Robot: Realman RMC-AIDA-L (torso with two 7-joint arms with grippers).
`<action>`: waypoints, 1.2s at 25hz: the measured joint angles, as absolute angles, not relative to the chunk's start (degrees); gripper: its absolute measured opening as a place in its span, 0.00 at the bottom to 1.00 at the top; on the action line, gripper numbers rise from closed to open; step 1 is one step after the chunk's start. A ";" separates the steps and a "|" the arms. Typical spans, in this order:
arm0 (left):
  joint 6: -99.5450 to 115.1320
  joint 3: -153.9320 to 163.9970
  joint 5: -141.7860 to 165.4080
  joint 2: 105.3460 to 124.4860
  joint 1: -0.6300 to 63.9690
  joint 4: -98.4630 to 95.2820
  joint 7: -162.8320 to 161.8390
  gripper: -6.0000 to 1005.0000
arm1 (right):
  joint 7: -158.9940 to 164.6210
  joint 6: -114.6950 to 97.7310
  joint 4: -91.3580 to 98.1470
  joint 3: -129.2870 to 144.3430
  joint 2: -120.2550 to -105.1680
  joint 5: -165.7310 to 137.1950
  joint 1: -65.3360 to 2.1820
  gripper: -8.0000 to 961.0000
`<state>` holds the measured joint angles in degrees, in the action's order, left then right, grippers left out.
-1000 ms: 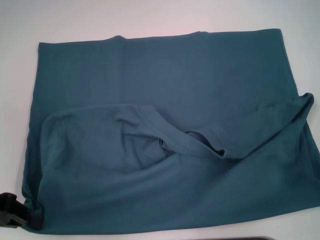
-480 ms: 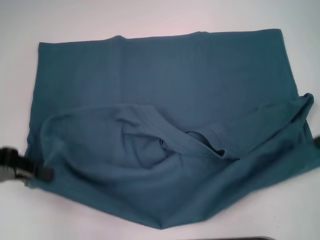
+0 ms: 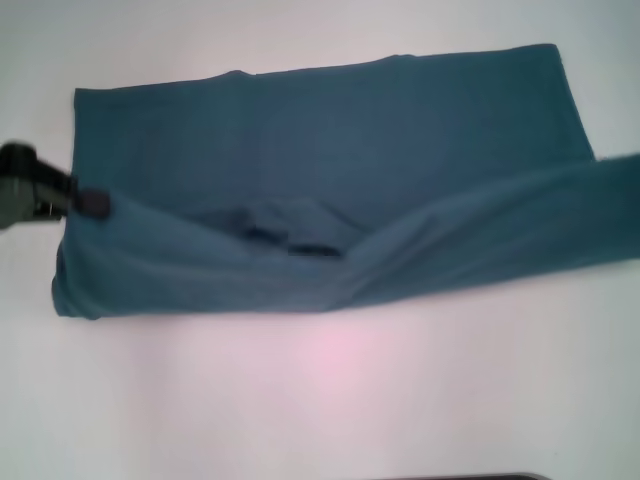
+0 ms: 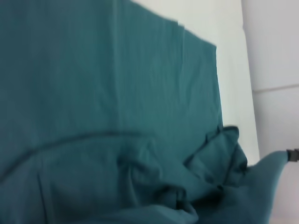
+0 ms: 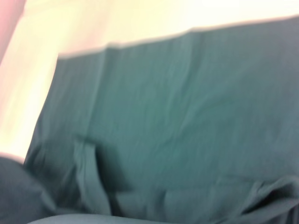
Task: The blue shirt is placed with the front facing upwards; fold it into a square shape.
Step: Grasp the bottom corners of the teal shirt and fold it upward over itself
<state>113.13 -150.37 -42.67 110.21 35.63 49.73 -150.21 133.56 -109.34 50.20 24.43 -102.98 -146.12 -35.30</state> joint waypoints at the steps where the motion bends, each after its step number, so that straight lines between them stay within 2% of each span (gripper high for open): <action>1: 112.20 -150.50 -42.67 110.14 36.28 49.70 -150.70 0.01 | 134.12 -108.20 50.23 23.73 -102.93 -146.05 -35.38 0.02; 5: 106.81 -150.15 -42.42 110.39 38.08 49.61 -153.00 0.01 | 135.97 -104.27 50.55 23.05 -102.86 -144.04 -35.59 0.02; 12: 96.88 -149.48 -42.29 112.01 40.21 48.51 -154.09 0.01 | 138.91 -96.58 50.23 22.02 -102.89 -137.94 -35.08 0.02; 14: 93.84 -149.42 -42.38 112.66 40.43 48.28 -154.09 0.01 | 139.23 -94.81 50.10 21.96 -103.32 -135.93 -34.90 0.02; 17: 88.85 -149.18 -42.51 114.74 40.48 49.40 -154.08 0.02 | 139.19 -91.16 50.06 22.20 -105.06 -134.89 -35.11 0.02; 20: 84.21 -147.93 -42.44 115.94 40.56 49.40 -154.10 0.02 | 138.65 -87.33 50.31 23.30 -107.08 -134.86 -35.62 0.02; 30: 76.11 -145.93 -42.71 116.69 40.25 46.89 -154.21 0.02 | 136.45 -69.37 49.98 30.29 -112.55 -134.99 -36.21 0.02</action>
<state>76.11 -145.93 -42.71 116.69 40.25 46.89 -154.21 136.45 -69.37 49.98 30.29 -112.55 -134.99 -36.21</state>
